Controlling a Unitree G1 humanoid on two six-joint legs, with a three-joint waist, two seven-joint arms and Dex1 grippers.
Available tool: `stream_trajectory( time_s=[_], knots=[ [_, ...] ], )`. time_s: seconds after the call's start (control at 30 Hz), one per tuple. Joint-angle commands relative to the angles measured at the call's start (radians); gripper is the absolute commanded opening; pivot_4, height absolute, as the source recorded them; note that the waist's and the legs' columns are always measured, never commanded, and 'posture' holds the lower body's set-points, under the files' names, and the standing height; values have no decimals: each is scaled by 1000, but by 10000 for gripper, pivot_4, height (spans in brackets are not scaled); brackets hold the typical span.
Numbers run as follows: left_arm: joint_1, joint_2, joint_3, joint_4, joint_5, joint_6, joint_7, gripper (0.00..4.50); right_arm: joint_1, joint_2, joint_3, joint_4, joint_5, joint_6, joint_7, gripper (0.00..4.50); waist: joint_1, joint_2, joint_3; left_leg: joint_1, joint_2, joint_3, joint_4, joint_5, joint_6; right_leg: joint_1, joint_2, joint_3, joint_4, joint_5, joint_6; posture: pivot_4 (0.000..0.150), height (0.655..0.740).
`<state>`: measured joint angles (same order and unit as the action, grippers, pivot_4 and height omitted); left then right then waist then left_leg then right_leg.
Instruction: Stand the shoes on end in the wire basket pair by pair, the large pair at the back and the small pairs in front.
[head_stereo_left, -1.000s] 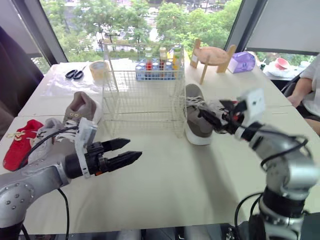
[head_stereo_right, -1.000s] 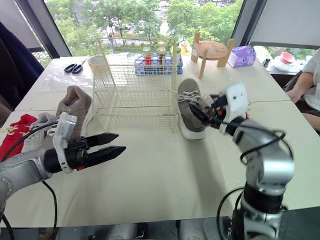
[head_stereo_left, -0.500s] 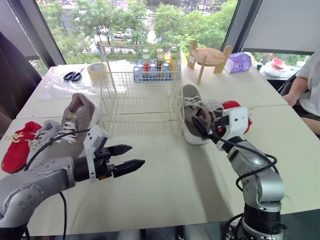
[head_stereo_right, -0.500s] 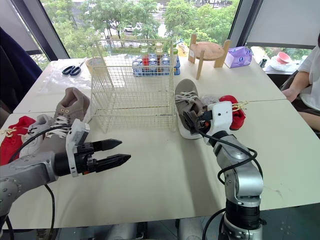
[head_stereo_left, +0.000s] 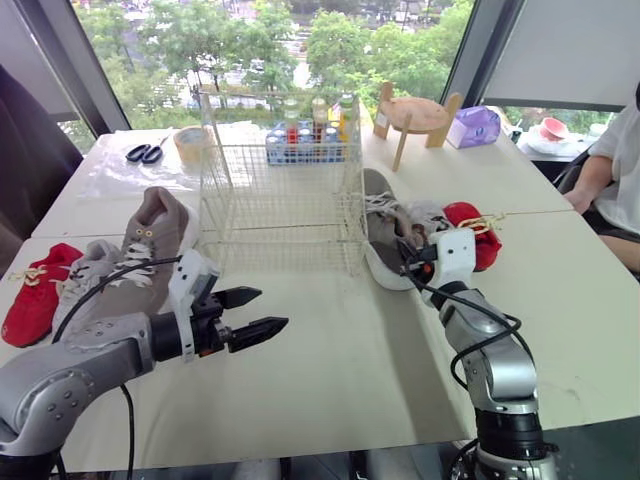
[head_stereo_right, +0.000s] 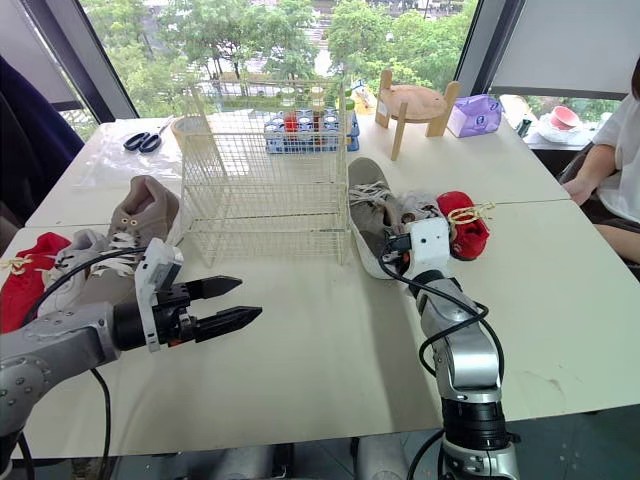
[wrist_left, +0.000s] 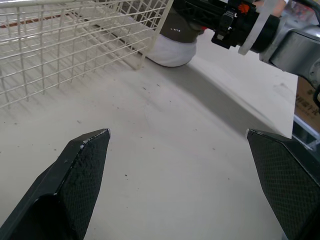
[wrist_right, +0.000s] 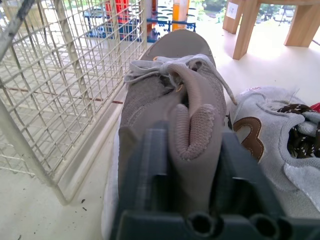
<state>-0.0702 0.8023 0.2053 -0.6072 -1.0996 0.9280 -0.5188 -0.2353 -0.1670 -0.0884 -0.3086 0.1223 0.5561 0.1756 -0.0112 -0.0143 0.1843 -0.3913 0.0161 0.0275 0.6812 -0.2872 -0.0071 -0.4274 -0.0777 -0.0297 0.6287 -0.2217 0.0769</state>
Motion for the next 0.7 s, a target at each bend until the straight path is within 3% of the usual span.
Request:
stream_trajectory(
  time_s=[0.03,0.27,0.4,0.57,0.7],
  knots=[
    [-72,-14,18,26,-58,9,6,45000,-20,0,-101,-6,42,27,-45,2023,2,0,0,0,0,0,0,0,0,0,0,0,0,0,0,1500,7400],
    [-224,-41,100,186,-270,42,35,45000,-303,-159,-324,-101,142,28,-89,2023,4,6,6,-5,-2,0,1,0,0,-4,-3,0,0,0,1,1500,7400],
    [-292,-49,126,247,-363,48,83,45000,-403,-256,-359,-114,174,14,-57,2023,0,6,5,-12,-3,-1,0,0,1,-10,-1,-1,1,2,7,1500,7400],
    [-499,7,193,436,-497,50,113,45000,-665,-478,-318,-22,379,20,275,2023,-10,8,8,-15,-3,0,-1,-1,2,-16,0,0,2,2,7,1500,7400],
    [-711,89,192,672,-357,23,44,45000,-823,-556,-212,97,413,-84,533,2023,-9,7,7,-12,0,-1,-2,-1,2,-13,5,-1,2,2,7,1500,7400]
  ],
)
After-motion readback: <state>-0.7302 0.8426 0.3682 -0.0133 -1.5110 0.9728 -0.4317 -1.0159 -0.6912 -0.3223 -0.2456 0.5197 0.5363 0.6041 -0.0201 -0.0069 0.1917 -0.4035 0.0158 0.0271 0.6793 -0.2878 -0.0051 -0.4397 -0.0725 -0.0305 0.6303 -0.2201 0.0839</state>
